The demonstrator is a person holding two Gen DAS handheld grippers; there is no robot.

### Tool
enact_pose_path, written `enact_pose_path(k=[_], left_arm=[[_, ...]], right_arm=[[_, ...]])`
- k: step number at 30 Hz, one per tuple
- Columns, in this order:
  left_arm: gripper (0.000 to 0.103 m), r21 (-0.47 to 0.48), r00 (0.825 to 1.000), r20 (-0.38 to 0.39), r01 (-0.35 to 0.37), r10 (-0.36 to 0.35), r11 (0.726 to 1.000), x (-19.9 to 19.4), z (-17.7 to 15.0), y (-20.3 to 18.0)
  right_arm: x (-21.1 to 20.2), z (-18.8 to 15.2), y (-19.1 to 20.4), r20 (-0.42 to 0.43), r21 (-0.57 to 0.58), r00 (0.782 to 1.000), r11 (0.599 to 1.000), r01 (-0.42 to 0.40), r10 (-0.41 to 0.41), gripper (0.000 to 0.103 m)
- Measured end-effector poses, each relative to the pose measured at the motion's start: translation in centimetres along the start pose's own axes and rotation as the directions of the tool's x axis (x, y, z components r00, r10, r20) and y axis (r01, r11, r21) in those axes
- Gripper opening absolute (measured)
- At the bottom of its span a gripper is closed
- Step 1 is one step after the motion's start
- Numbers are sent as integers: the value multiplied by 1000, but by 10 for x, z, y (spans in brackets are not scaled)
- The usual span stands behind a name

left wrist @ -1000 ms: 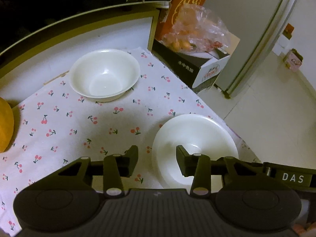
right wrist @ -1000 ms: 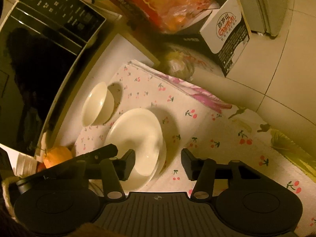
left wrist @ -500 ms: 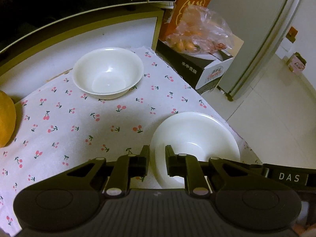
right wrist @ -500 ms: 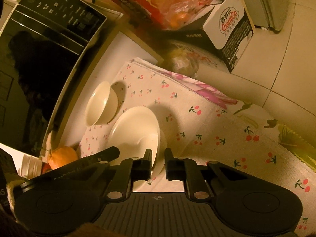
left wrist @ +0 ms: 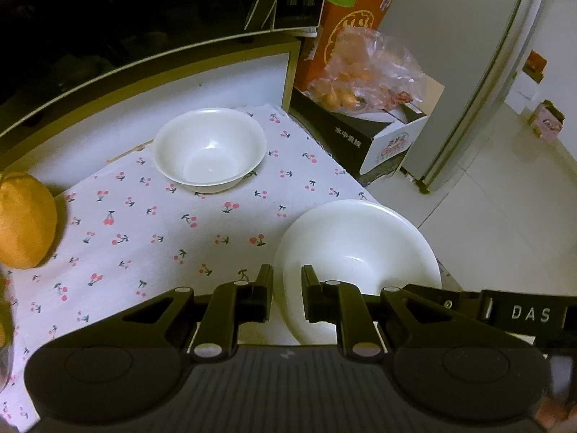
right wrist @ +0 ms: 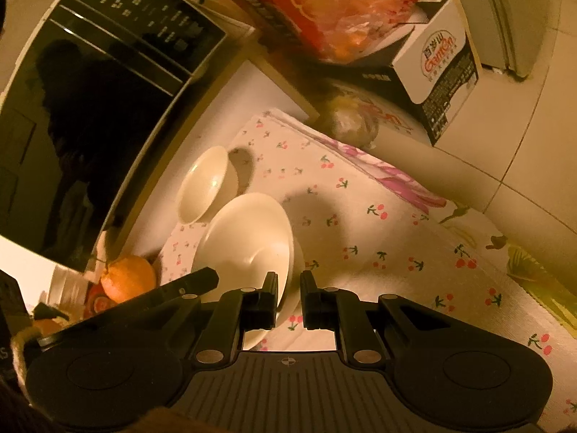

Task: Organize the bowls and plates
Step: 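Carry the cream bowl with both grippers toward the plate stack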

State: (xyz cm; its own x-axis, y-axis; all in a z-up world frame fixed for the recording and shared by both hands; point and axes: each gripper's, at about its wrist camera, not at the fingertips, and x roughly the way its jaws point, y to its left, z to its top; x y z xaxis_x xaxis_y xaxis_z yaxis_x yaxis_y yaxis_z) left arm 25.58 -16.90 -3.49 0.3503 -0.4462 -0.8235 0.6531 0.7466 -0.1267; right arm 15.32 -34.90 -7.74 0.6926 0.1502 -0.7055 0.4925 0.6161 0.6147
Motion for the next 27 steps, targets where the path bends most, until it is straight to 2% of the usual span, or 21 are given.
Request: enact_pose_path(k=[12,17,27], left_arm=[[15,-17,999,46,-27,28,999,-38,-7,-8],[15,-55,997,69,-29,33,998,-57,-12,-8],[15,-161,996,77,-40,53,986,-87,-51,-7]], right_arm=[[-34,3,17,-16,-40,998,998,-54,53,14],[-46,2,25,-28,-79,997,994,-76,74,14],[-66,-12,37,-95,-145,991,984,-108,95,14]])
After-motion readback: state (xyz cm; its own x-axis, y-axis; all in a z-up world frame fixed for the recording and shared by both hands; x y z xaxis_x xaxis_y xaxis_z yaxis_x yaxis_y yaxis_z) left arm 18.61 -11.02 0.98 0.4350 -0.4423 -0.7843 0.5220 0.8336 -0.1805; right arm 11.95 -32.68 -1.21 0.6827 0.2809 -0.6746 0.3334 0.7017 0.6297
